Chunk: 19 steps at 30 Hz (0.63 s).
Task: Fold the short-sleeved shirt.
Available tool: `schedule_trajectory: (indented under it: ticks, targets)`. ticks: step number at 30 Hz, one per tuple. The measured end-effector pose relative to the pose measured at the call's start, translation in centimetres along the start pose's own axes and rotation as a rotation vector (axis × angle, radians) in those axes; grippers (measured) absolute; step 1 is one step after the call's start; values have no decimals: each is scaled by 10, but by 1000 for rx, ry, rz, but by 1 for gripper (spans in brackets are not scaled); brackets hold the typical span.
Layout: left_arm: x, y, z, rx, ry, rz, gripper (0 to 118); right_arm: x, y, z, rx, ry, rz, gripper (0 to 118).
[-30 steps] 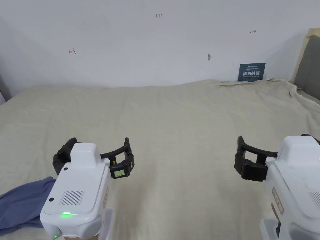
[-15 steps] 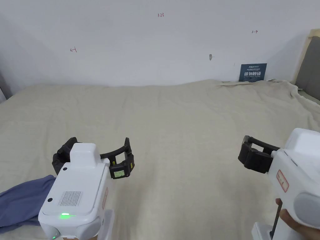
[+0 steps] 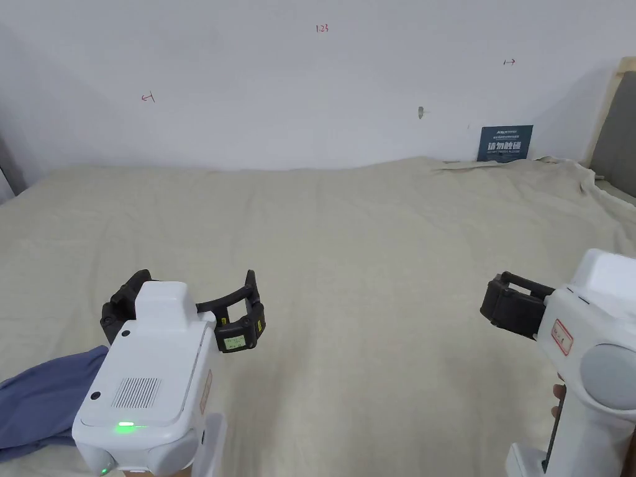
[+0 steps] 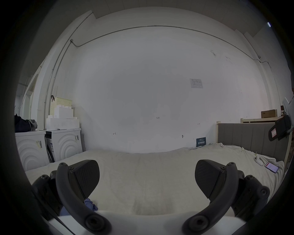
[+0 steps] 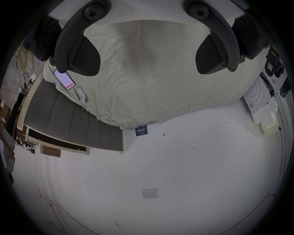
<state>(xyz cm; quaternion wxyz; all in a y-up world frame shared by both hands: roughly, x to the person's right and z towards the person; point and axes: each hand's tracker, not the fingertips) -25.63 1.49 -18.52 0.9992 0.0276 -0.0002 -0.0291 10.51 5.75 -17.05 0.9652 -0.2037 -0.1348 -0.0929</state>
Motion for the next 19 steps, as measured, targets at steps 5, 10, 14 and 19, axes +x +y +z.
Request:
schedule_trajectory:
  ticks: [5,10,14,19]
  targets:
    - [1,2,1,7,-2,-6,118,-2,-2,2,0,17,-12,117]
    - [2,3,1,9,-3,-6,118,-10,-4,8,44,3,37,117]
    - [3,3,1,8,-5,-5,118,-18,-11,16,155,-37,84,117]
    - [4,4,1,13,-10,-5,118,-31,-19,24,224,-44,127,117]
